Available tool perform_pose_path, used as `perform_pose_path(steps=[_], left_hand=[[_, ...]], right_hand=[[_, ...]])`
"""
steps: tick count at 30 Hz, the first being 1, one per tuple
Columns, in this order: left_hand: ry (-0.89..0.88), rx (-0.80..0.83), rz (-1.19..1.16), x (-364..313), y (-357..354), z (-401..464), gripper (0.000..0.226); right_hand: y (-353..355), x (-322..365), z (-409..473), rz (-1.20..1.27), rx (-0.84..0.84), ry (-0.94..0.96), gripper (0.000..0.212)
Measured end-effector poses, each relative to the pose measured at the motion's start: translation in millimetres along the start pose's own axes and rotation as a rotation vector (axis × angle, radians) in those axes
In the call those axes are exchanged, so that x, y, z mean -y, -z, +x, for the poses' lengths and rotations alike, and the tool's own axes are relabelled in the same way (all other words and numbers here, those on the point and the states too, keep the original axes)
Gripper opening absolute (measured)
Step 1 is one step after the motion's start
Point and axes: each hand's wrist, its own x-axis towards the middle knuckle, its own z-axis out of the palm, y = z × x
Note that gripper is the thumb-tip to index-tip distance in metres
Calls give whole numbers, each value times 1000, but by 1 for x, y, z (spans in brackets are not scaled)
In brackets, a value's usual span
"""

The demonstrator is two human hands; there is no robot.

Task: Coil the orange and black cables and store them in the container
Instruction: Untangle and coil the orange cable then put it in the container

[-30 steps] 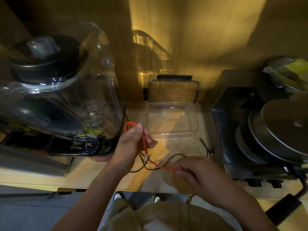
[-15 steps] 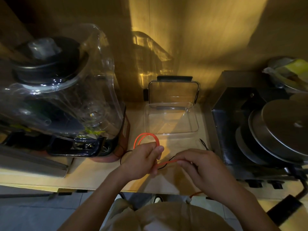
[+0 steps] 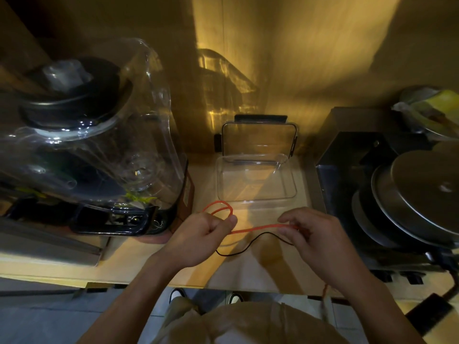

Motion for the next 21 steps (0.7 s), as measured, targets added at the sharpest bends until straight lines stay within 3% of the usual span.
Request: perform_pose_path(steps=[6,9,12,17,21], left_hand=[[214,-105,-621,11,19,1,68],[225,-52,-995,9,26,0,60],[227,8,-1228,10,27,1,64],[230,130,-1329,13,25,-1,56],[241,219,-1402,15,22,-4,50]], right_hand=[[11,-16,2,-1,-155,-83,3],[11,-19,3,22,-189,-97,6],[10,-15,3,63,-211,-65,6],[10,-8,4,135,-288,-11,19],[8,-6,5,178,-328,-44,7]])
